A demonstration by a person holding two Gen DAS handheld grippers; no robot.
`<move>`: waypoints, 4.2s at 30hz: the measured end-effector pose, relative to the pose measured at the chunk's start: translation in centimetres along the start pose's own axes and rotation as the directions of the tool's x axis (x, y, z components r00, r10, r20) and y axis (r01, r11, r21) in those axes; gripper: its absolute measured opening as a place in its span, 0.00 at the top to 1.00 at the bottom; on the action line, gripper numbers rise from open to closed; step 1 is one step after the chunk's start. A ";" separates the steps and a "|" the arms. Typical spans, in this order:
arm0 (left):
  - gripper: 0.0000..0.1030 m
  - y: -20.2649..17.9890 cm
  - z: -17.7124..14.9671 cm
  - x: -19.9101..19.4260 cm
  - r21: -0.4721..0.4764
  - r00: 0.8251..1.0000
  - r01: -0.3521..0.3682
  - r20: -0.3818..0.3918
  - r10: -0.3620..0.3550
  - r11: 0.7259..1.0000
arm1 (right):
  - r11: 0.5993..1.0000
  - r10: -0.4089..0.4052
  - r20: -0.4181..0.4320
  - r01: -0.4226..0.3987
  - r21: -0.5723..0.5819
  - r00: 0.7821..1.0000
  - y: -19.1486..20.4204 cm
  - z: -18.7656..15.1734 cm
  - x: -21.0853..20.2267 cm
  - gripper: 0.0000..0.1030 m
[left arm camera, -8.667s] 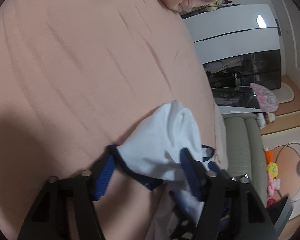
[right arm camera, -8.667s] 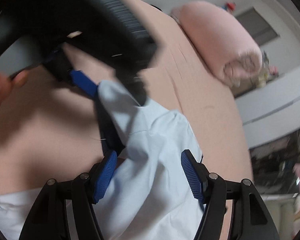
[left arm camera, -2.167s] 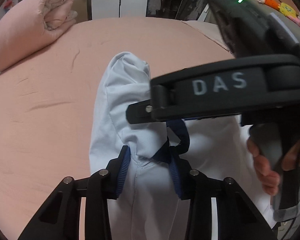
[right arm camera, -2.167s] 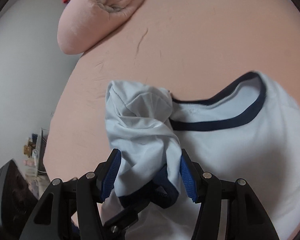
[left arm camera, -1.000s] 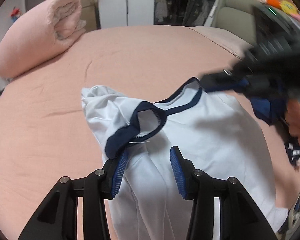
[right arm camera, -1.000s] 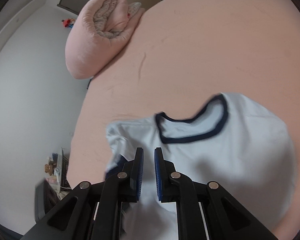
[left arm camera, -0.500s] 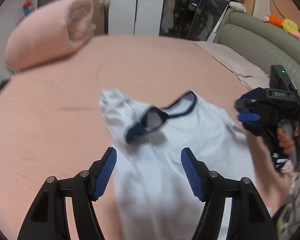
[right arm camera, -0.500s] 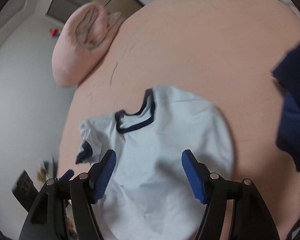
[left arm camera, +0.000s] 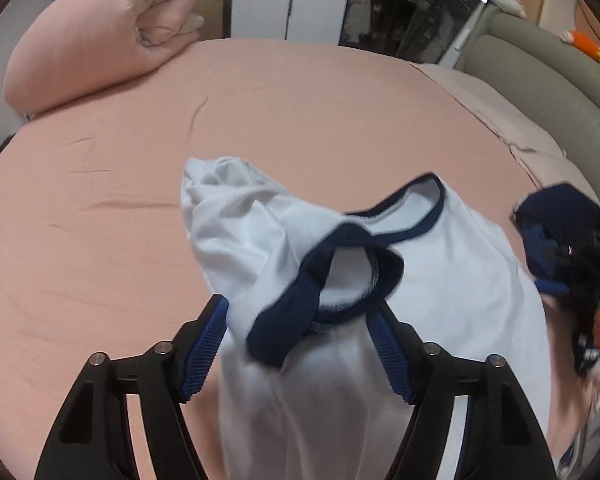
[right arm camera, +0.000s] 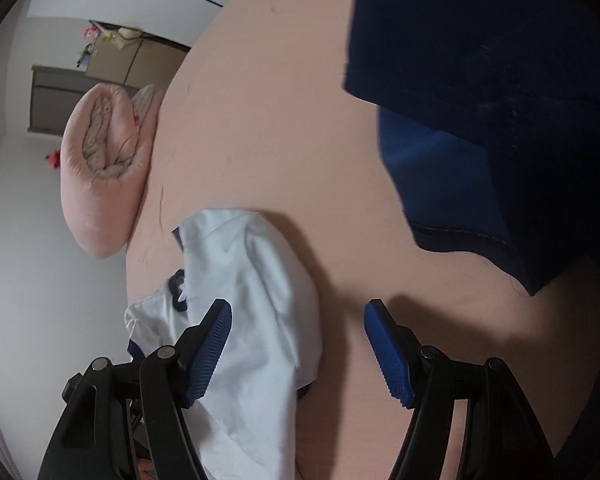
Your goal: Fold clothes
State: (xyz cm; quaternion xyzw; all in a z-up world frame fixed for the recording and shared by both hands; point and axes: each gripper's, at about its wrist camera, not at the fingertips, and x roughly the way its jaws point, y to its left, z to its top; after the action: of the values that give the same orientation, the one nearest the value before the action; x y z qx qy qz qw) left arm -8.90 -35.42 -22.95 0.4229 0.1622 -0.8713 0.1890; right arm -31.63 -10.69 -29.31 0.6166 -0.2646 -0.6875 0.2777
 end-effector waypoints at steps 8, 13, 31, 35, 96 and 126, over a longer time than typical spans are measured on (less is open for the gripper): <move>0.55 -2.6 0.4 2.0 0.049 0.999 0.043 -0.023 -0.042 0.998 | 0.997 0.076 -0.048 -0.076 0.007 0.996 1.3 -0.8 2.9 0.33; 0.54 -2.3 -1.1 5.2 0.037 0.994 -0.001 -0.106 0.005 0.999 | 0.977 0.143 -0.044 -0.134 0.168 0.989 -0.4 -1.0 4.3 0.33; 0.43 1.5 -2.8 -6.0 -0.179 0.956 0.292 0.063 -0.285 0.940 | 0.823 0.373 0.085 -0.372 0.430 0.924 -1.7 -1.4 7.7 0.26; 0.28 1.7 -5.0 -7.5 -0.152 0.965 0.263 0.035 -0.260 0.953 | 0.846 0.381 0.059 -0.374 0.379 0.923 -1.1 -0.9 8.0 0.26; 0.28 -12.3 7.8 -5.9 0.188 0.929 0.240 -0.330 -0.169 0.952 | -0.636 -0.296 0.802 0.519 -0.571 0.519 14.7 -23.6 17.9 0.91; 0.28 -23.7 7.7 6.1 0.376 0.874 0.112 -0.478 0.090 0.920 | 0.058 -0.425 0.566 0.645 -0.762 0.706 6.9 -20.7 -2.4 0.20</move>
State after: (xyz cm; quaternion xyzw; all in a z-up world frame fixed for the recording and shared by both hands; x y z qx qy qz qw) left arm -28.70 -19.22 -20.36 0.6562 0.0290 -0.7525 0.0484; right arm -10.46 -14.30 -24.87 0.3169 0.4086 -0.8103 0.2757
